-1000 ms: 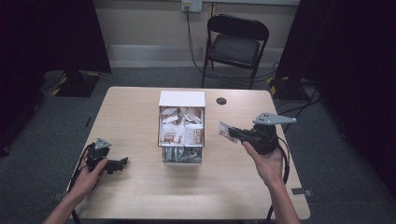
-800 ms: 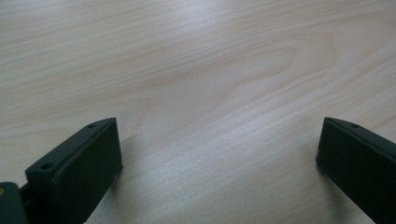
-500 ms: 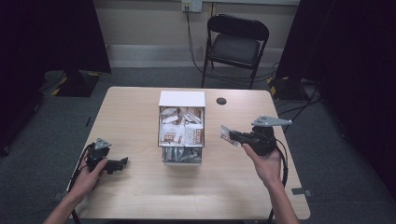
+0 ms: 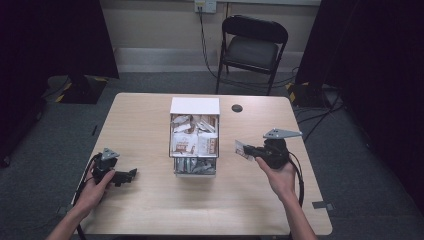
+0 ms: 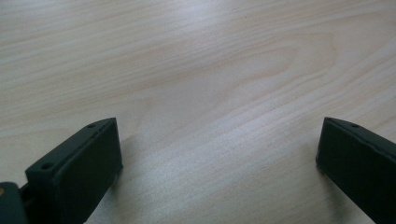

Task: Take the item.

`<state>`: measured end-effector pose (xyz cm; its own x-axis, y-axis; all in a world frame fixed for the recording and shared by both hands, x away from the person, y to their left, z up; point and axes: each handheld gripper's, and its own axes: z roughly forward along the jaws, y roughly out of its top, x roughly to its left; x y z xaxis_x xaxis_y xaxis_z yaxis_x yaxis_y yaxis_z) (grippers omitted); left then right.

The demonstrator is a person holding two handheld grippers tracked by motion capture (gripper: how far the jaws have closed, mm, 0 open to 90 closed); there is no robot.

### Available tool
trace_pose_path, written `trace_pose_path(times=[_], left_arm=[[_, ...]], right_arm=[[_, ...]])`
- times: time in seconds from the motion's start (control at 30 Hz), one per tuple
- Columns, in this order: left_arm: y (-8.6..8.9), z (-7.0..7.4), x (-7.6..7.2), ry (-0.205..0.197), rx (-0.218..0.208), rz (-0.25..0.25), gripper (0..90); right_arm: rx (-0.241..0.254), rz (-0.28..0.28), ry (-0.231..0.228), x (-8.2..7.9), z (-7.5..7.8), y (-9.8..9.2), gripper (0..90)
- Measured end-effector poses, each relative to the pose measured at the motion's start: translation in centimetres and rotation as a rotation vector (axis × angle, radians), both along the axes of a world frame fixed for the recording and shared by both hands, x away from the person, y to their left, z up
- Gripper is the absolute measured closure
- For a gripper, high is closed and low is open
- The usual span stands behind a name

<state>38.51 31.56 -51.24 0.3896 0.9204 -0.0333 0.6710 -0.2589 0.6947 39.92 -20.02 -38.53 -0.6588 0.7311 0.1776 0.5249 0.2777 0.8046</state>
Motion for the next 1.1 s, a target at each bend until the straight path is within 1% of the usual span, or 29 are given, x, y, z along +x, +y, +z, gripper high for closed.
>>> trace_pose_path(times=[0.13, 0.2, 0.4, 0.67, 0.93, 1.07, 1.1], left_arm=[[0.0, 0.0, 0.0, 0.000, 0.000, 0.000, 0.0], [0.0, 0.0, 0.0, 0.000, 0.000, 0.000, 0.0], [0.0, 0.0, 0.0, 0.000, 0.000, 0.000, 0.0], [0.0, 0.0, 0.0, 0.000, 0.001, 0.000, 0.0], [0.0, 0.0, 0.0, 0.000, 0.000, 0.000, 0.0], [0.0, 0.0, 0.0, 0.001, 0.002, -0.002, 0.0], [0.0, 0.0, 0.0, 0.000, 0.000, 0.000, 0.0]], right_arm=[[-0.016, -0.002, 0.023, 0.3, -1.0, 0.1, 90.0], [-0.017, 0.001, 0.024, 0.4, -1.4, 0.2, 90.0], [-0.048, 0.002, 0.052, 0.8, -3.0, 0.5, 90.0], [-0.057, 0.008, 0.085, 1.3, -4.6, 0.8, 90.0], [-0.086, 0.011, 0.103, 1.5, -5.9, 1.1, 90.0], [-0.096, 0.018, 0.113, 1.7, -6.7, 1.5, 90.0], [-0.106, 0.016, 0.113, 1.7, -7.0, 1.7, 90.0]])
